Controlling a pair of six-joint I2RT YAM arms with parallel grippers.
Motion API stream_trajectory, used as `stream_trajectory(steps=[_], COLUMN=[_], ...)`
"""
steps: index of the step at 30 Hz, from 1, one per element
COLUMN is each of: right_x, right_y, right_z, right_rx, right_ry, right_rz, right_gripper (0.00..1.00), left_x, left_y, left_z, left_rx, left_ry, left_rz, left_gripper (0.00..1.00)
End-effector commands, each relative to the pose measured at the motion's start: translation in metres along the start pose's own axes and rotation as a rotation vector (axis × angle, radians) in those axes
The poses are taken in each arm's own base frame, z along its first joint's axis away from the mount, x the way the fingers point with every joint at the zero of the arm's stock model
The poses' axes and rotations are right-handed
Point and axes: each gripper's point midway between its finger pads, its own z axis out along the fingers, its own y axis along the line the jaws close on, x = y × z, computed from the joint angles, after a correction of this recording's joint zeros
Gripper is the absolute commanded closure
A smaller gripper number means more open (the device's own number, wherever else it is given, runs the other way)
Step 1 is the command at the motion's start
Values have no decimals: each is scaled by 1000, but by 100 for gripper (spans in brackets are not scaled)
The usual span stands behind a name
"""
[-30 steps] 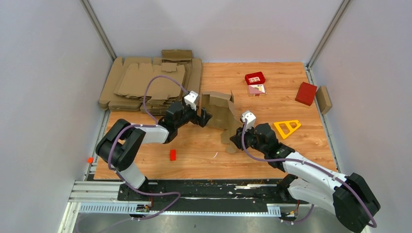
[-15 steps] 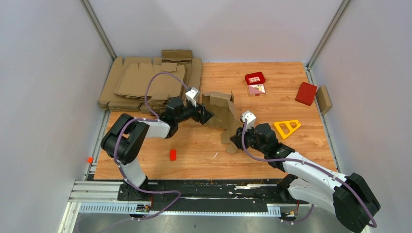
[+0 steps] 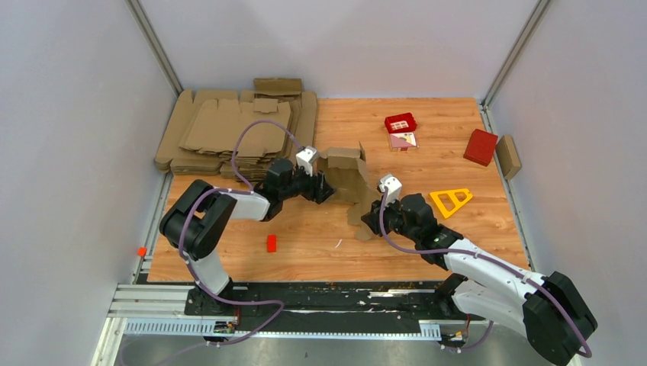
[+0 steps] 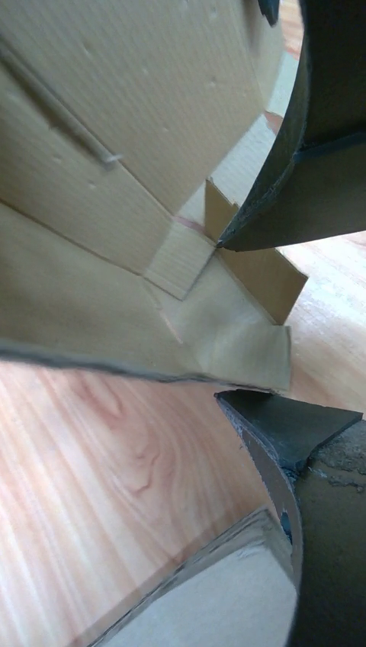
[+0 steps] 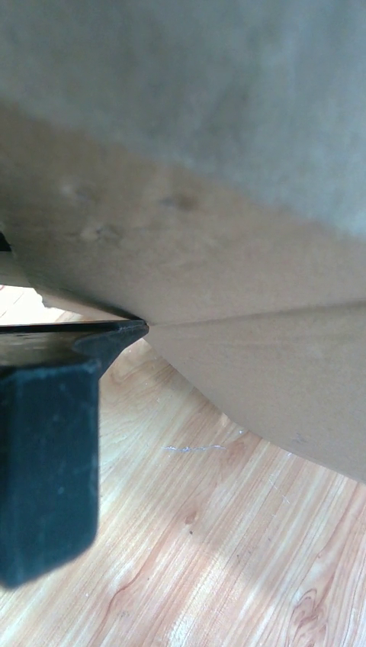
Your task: Fold the paper box
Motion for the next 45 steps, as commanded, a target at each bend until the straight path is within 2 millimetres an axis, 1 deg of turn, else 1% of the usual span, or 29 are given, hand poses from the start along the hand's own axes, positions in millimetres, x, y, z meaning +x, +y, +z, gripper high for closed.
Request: stream_trajectory(steps=[1, 5, 9, 12, 18, 24, 27, 28, 32, 39, 45], right_x=[-22, -23, -22, -22, -22, -23, -25, -25, -25, -24, -25], right_y=[3, 3, 4, 4, 5, 10, 15, 15, 16, 16, 16], right_z=[-1, 0, 0, 0, 0, 0, 0, 0, -1, -1, -1], right_rx=[-9, -9, -11, -14, -16, -50, -77, -77, -80, -80, -79], right_ry=[-54, -55, -53, -54, -54, -58, -65, -65, -63, -61, -61], right_rz=[-10, -11, -10, -11, -11, -12, -17, -20, -19, -19, -18], right_gripper=[81, 81, 81, 81, 81, 81, 81, 81, 81, 80, 80], left_x=[2, 10, 15, 17, 19, 19, 20, 22, 26, 43, 49], left_y=[0, -6, -11, -14, -23, -35, -37, -36, -33, -35, -36], left_z=[2, 2, -3, -4, -7, -5, -1, -1, -1, 4, 3], left_rx=[-73, -81, -86, -93, -71, -16, -4, -7, -32, -71, -101], left_ry=[53, 89, 118, 131, 133, 105, 107, 112, 129, 221, 258], left_rz=[65, 101, 148, 167, 155, 105, 83, 79, 88, 156, 206], left_gripper=[24, 17, 14, 13, 9, 7, 6, 5, 4, 5, 4])
